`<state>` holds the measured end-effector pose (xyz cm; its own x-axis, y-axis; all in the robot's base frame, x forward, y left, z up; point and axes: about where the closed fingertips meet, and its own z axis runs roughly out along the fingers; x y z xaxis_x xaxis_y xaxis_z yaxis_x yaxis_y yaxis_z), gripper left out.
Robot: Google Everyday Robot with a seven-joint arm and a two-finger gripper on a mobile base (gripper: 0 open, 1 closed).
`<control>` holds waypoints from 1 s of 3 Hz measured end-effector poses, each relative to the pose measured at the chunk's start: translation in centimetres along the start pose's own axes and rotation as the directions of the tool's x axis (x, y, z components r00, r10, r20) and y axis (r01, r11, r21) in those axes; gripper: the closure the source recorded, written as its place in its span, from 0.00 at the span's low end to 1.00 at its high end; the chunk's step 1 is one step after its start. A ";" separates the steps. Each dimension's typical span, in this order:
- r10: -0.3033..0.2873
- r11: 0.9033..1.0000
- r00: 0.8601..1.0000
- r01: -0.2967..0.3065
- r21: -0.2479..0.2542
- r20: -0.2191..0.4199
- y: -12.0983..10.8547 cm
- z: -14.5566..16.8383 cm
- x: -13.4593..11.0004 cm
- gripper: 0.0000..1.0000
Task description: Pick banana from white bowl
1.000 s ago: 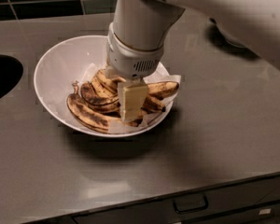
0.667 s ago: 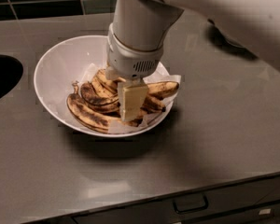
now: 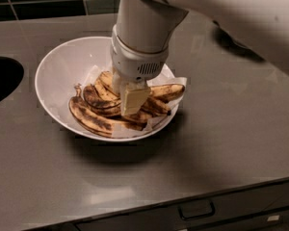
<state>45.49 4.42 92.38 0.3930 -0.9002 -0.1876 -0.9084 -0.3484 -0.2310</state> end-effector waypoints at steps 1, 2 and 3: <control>0.003 1.000 1.000 -0.003 0.000 -0.006 0.0 0.0 0.1 0.57; 0.004 1.000 1.000 -0.004 0.000 -0.009 -0.1 0.0 0.1 0.55; 0.002 1.000 1.000 -0.002 -0.003 -0.010 -0.2 0.2 0.1 0.41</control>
Offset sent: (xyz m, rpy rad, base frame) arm 0.0049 -0.0015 -0.0065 -0.0221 0.0116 -0.0115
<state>45.73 4.46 92.23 0.3899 -0.9034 -0.1783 -0.9095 -0.3475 -0.2282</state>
